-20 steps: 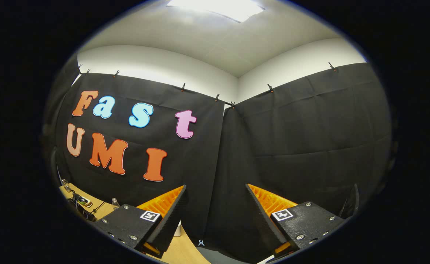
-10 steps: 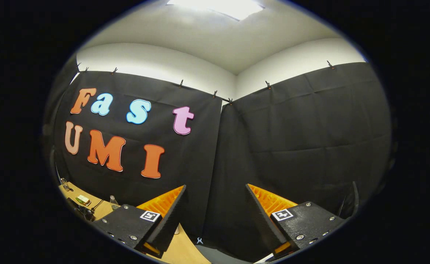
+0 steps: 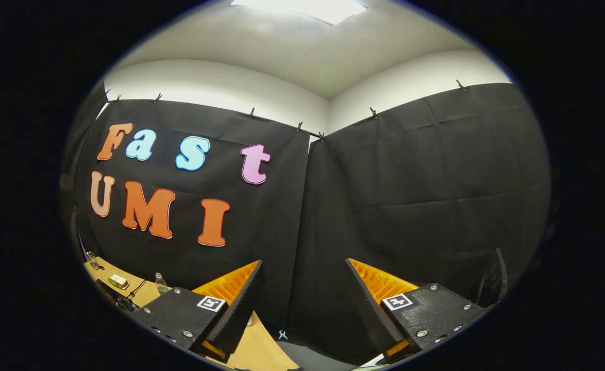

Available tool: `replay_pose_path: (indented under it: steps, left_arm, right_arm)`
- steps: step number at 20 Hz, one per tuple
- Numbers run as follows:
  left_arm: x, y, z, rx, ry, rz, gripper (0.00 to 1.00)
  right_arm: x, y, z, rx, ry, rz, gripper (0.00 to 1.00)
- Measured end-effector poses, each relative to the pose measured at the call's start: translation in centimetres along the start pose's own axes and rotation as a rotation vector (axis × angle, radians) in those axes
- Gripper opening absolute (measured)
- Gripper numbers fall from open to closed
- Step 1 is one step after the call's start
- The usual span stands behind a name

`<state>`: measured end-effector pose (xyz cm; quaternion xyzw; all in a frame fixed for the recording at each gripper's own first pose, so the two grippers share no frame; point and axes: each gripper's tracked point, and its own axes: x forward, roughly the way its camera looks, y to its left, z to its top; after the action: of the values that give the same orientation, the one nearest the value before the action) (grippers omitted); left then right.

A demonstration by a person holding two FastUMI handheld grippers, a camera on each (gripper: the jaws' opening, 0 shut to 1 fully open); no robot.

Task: First push the handle of the pot to place it horizontally, then grasp the pot with both hands and set it on the induction cooktop.

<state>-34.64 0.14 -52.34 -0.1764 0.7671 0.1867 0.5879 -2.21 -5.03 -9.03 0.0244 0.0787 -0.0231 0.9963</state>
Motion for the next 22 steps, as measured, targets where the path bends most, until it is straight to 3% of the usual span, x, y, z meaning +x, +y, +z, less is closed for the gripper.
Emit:
replay_pose_path:
  steps: [4, 12, 16, 19, 22]
  left_arm:
    - [-0.1, 1.0, 0.7, -0.023, -0.013, 0.029, 0.08]
    - [-0.7, 4.7, 3.0, -0.037, -0.096, 0.159, 0.08]
    - [-1.2, 7.0, 4.6, -0.087, -0.193, 0.255, 0.09]
    - [-0.9, 8.0, 4.5, -0.15, -0.221, 0.275, 0.08]
    - [-0.9, 8.7, 5.3, -0.147, -0.273, 0.288, 0.08]
  right_arm:
    - [-0.1, -0.3, -0.3, 0.01, 0.008, 0.0, 0.95]
    - [0.0, -0.1, -1.4, 0.035, 0.027, 0.027, 0.95]
    - [0.7, 0.7, -2.4, 0.053, 0.043, 0.073, 0.95]
    - [1.4, 2.3, -3.1, 0.06, 0.063, 0.13, 0.95]
    - [2.1, 3.8, -3.9, 0.05, 0.082, 0.194, 0.95]
